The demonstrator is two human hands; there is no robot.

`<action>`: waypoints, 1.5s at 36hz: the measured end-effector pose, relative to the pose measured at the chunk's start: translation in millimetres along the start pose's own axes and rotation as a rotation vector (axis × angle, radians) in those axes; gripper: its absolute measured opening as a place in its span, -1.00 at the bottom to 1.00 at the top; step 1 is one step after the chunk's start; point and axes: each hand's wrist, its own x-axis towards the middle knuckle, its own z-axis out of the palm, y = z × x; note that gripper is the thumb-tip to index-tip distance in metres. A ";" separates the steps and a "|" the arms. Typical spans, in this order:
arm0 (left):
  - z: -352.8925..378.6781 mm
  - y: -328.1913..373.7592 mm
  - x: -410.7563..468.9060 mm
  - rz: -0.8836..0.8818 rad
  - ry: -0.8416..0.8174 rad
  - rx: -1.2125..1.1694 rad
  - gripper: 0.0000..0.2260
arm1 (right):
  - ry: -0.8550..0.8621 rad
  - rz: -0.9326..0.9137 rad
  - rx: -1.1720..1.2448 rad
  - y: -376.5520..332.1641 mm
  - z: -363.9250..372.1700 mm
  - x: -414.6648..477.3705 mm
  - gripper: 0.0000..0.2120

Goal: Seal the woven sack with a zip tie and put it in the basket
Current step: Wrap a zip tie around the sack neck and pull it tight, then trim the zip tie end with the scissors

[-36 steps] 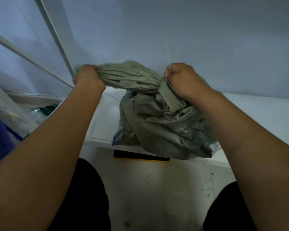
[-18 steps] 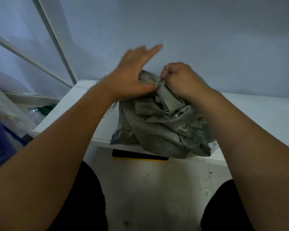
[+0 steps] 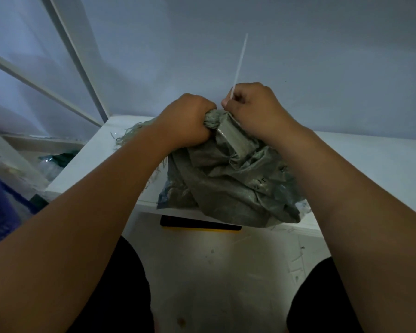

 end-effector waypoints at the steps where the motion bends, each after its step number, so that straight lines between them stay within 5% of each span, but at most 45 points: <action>1: 0.5 -0.9 1.0 0.016 0.001 -0.016 -0.83 | 0.004 -0.001 -0.008 -0.1 0.1 -0.4 -0.73; 8: -4.1 3.2 -2.8 0.016 -0.026 -0.104 -0.93 | 0.026 0.020 -0.053 3.0 -2.3 -1.6 -0.58; 14: -15.9 15.2 -6.2 0.009 -0.192 -0.272 -0.69 | 0.060 -0.027 -0.068 11.5 -0.8 1.2 -0.63; 19: -14.9 17.9 -4.3 -0.045 -0.115 -0.414 -0.81 | 0.103 -0.006 -0.078 12.0 -5.7 0.9 -0.58; 44: 6.1 97.5 25.9 -0.021 -0.018 0.314 -0.79 | 0.085 0.219 -0.519 36.9 -39.8 -44.3 -0.67; 54: 22.2 140.2 32.1 0.020 0.131 0.329 -0.89 | 0.193 0.623 -0.446 92.5 -110.5 -83.5 -0.89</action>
